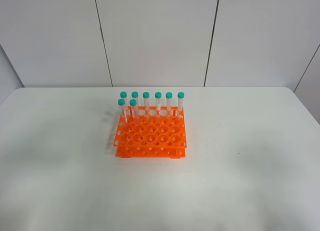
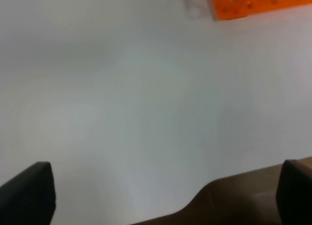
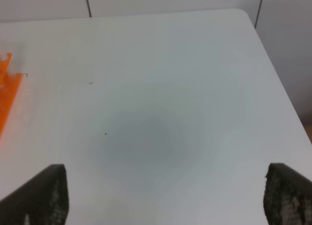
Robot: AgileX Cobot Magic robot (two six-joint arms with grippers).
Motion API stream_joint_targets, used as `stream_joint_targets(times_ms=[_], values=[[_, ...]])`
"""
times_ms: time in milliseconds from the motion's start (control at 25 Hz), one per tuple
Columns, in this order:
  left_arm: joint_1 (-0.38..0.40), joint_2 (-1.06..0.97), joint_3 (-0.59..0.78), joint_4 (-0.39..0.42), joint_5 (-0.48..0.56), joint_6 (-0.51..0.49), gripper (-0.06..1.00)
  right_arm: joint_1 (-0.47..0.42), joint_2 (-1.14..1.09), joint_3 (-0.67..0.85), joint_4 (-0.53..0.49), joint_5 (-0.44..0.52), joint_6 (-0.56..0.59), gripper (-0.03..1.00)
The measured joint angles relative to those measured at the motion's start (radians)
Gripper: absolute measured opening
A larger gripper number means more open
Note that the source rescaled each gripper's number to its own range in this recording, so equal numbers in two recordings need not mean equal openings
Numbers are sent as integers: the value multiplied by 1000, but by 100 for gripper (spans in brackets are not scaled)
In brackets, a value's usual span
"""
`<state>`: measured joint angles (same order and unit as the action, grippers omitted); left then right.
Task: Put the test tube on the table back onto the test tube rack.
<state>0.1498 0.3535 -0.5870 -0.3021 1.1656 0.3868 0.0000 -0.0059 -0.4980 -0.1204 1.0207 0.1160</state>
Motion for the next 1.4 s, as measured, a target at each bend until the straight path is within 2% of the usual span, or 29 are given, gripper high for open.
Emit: stream_joint_targets(times_ms=[320,800,1400], values=[[0,-71,55,-4,12,0,100,0,0,0,0,0,0,84],[0,-80,56,-5,12,0,100,0,0,0,0,0,0,84],[0,-309,59,-6,12,1,100,0,0,0,0,0,0,84]])
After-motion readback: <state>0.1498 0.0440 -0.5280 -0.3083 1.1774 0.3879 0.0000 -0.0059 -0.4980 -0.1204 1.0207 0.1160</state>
